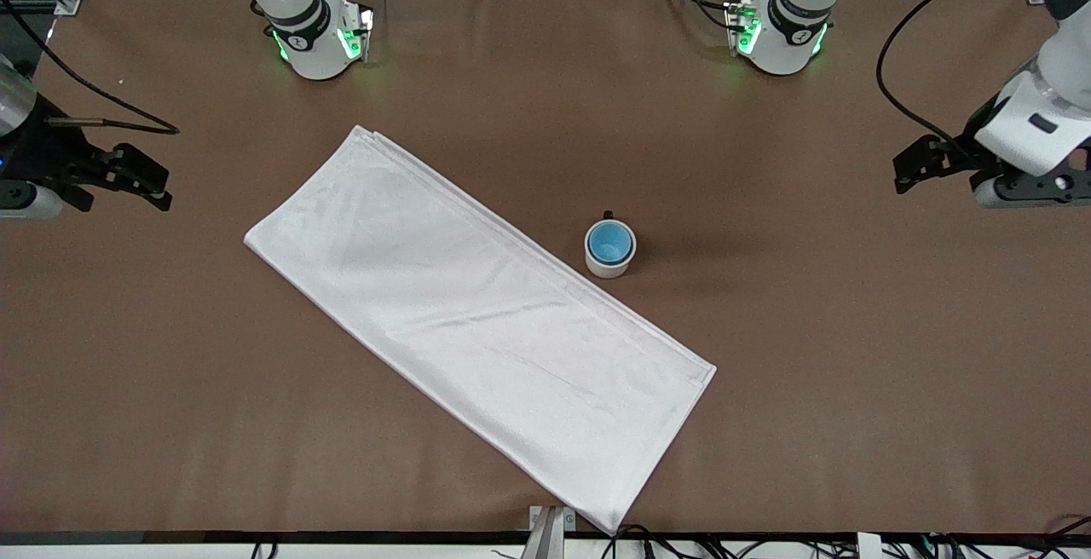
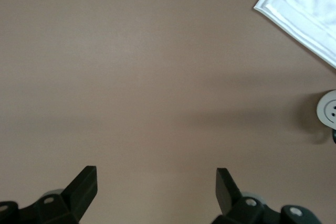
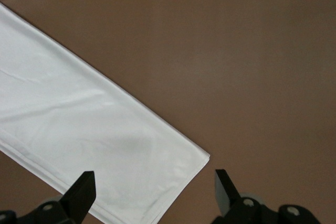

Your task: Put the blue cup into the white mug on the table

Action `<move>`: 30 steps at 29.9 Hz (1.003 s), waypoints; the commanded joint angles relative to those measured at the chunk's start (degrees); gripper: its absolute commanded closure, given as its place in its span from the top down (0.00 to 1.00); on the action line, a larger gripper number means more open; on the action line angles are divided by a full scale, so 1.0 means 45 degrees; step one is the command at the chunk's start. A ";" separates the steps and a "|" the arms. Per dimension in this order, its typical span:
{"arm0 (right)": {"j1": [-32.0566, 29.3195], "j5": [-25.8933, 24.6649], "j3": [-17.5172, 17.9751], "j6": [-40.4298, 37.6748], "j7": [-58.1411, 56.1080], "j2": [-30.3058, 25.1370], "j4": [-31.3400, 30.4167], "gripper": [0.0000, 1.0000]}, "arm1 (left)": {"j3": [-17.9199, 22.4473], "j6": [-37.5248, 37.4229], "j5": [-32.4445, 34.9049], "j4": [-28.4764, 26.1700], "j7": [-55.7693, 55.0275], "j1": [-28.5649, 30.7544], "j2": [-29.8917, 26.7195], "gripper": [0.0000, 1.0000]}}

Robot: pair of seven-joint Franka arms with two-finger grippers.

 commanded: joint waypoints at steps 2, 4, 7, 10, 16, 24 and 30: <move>-0.0116 -0.0038 0.0099 0.0244 -0.0163 -0.0404 -0.0437 1.00 | 0.0082 -0.0413 0.0151 0.1004 0.0184 -0.0057 0.0403 1.00; -0.0116 -0.0038 0.0099 0.0244 -0.0164 -0.0404 -0.0437 1.00 | 0.0063 -0.0452 0.0132 0.1043 0.0300 -0.0018 0.0384 1.00; -0.0116 -0.0019 0.0099 0.0244 -0.0163 -0.0404 -0.0437 1.00 | -0.0015 -0.0685 0.0054 0.1043 0.0320 -0.0017 0.0364 1.00; -0.0097 -0.0038 0.0099 0.0263 -0.0164 -0.0385 -0.0437 1.00 | -0.0054 -0.0843 -0.0044 0.1063 0.0320 -0.0037 0.0364 1.00; -0.0116 -0.0038 0.0099 0.0322 -0.0163 -0.0384 -0.0514 1.00 | -0.0093 -0.0823 -0.0180 0.1102 0.0300 -0.0037 0.0384 1.00; -0.0116 -0.0038 0.0099 0.0381 -0.0163 -0.0384 -0.0573 1.00 | -0.0152 -0.0843 -0.0317 0.1102 0.0320 -0.0017 0.0384 1.00; -0.0116 -0.0038 0.0099 0.0400 -0.0163 -0.0384 -0.0573 1.00 | -0.0152 -0.0843 -0.0317 0.1102 0.0300 -0.0037 0.0384 1.00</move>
